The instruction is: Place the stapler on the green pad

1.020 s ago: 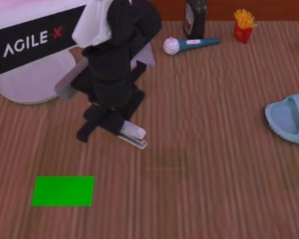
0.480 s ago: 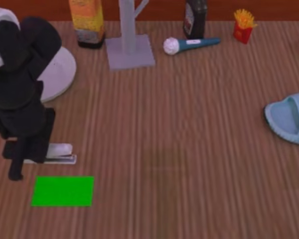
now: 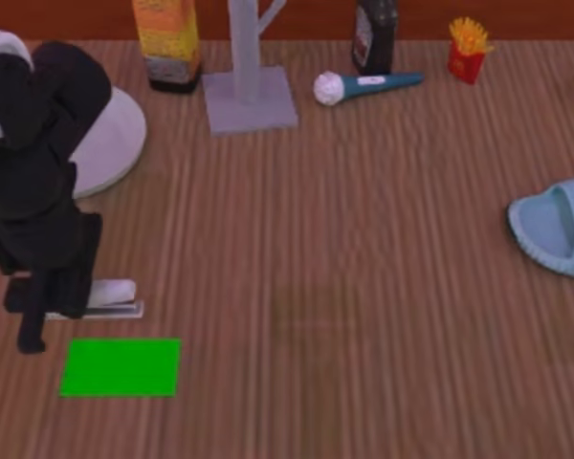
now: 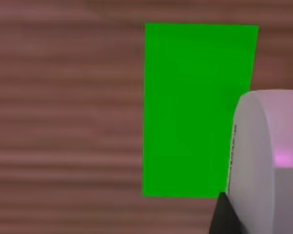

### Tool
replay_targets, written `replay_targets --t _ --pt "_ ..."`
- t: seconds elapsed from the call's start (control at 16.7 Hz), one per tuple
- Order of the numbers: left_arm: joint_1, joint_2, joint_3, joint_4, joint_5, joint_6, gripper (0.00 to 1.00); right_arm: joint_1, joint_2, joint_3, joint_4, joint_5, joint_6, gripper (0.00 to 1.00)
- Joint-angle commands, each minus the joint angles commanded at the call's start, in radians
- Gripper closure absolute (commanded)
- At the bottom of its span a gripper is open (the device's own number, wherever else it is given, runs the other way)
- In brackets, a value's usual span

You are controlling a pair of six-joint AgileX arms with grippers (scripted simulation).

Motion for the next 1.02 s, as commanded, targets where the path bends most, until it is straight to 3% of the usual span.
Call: replay_targets --t 0.48,0.84,1.02 --pt "-0.011 0.122 -0.211 0.338 -0.001 -0.012 1.00 0.000 0.000 0.000 0.000 0.000 0.000 0.00" --pt "-0.013 0.135 -0.235 0.374 0.000 -0.013 1.00 0.000 0.000 0.000 0.000 0.000 0.000 0.00" --pt "-0.013 0.135 -0.235 0.374 0.000 -0.013 0.77 0.000 0.000 0.000 0.000 0.000 0.000 0.00"
